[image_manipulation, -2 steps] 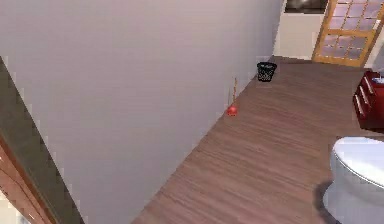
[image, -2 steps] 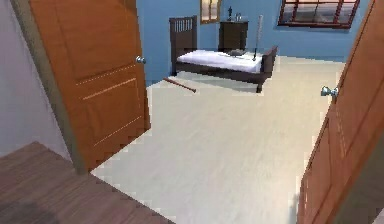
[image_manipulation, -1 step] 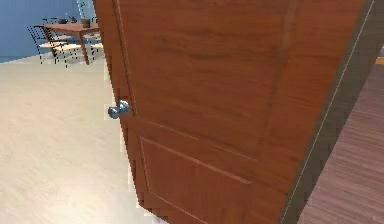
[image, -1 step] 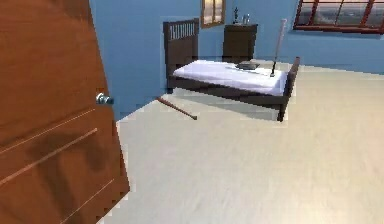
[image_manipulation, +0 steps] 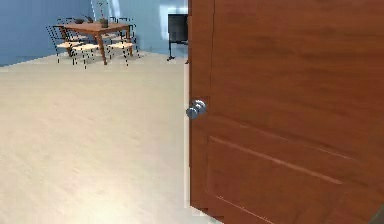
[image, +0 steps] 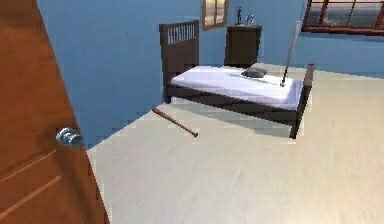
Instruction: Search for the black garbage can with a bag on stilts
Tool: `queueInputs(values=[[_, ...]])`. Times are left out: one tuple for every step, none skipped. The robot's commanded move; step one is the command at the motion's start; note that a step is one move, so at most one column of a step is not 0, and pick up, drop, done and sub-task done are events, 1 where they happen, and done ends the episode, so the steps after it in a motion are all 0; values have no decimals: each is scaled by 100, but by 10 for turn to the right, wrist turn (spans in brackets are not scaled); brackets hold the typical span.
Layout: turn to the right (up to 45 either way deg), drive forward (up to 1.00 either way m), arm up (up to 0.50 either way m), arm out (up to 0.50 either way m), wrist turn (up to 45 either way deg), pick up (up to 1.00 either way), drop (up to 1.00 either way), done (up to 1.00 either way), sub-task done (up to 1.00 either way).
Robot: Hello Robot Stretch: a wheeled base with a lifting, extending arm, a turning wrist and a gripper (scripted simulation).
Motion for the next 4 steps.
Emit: queueInputs(values=[[270, 0, 0, 0, 0, 0, 0, 0, 0], [0, 75, 0, 0, 0, 0, 0, 0, 0], [450, 0, 0, 0, 0, 0, 0, 0, 0], [300, 0, 0, 0, 0, 0, 0, 0, 0]])
